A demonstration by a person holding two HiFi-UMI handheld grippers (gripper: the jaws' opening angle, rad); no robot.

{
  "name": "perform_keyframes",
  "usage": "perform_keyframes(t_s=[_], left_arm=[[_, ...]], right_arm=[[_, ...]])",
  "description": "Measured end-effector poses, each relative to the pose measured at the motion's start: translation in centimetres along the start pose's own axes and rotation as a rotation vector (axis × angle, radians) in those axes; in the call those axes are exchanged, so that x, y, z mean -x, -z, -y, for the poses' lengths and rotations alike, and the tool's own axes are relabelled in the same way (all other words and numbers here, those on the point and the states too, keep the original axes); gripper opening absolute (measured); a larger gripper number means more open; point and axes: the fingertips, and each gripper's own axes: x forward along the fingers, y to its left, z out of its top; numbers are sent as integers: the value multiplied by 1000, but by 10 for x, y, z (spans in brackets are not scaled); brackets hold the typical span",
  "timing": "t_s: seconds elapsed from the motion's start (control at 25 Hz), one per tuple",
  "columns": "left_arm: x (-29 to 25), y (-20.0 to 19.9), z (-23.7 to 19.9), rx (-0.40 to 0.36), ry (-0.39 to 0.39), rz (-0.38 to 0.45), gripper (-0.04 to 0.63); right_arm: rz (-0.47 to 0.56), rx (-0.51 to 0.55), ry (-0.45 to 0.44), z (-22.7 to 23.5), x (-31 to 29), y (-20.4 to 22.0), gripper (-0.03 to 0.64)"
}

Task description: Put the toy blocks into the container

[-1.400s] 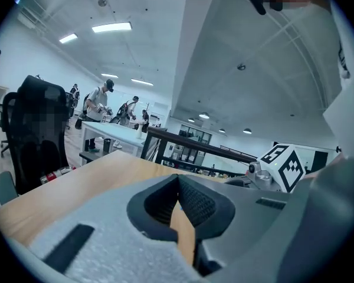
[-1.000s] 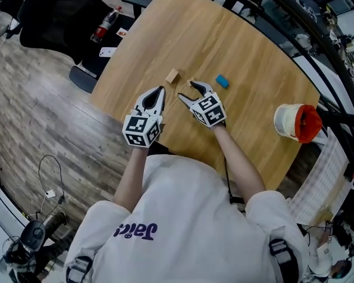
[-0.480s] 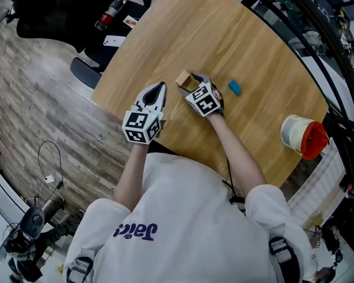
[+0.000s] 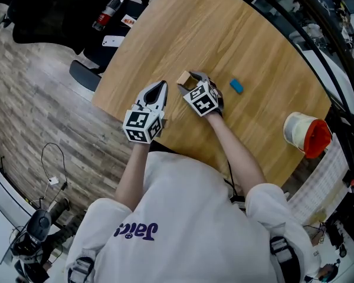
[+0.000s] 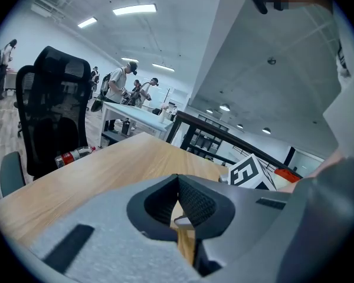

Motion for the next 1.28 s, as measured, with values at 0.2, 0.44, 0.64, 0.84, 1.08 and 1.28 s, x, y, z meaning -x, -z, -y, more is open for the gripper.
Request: perform_keyframes(t_s=[0.2, 0.44, 0.64, 0.84, 1.08, 1.28], left_arm=[[3, -8, 7, -6, 6, 18, 8], [7, -15, 25, -34, 23, 37, 8], [9, -24, 64, -74, 82, 50, 8], [8, -27, 120, -118, 167, 53, 8], [1, -24, 203, -169, 294, 56, 8], [-16, -15, 283, -214, 417, 52, 8]], right_arm=[[6, 10, -14, -8, 11, 1, 261], [61, -15, 23, -8, 48, 0, 261], [133, -73, 98, 0, 111, 6, 261], [218, -179, 171, 8, 175, 25, 261], [330, -279, 272, 19, 264, 58, 261], [438, -381, 322, 32, 343, 94, 261]])
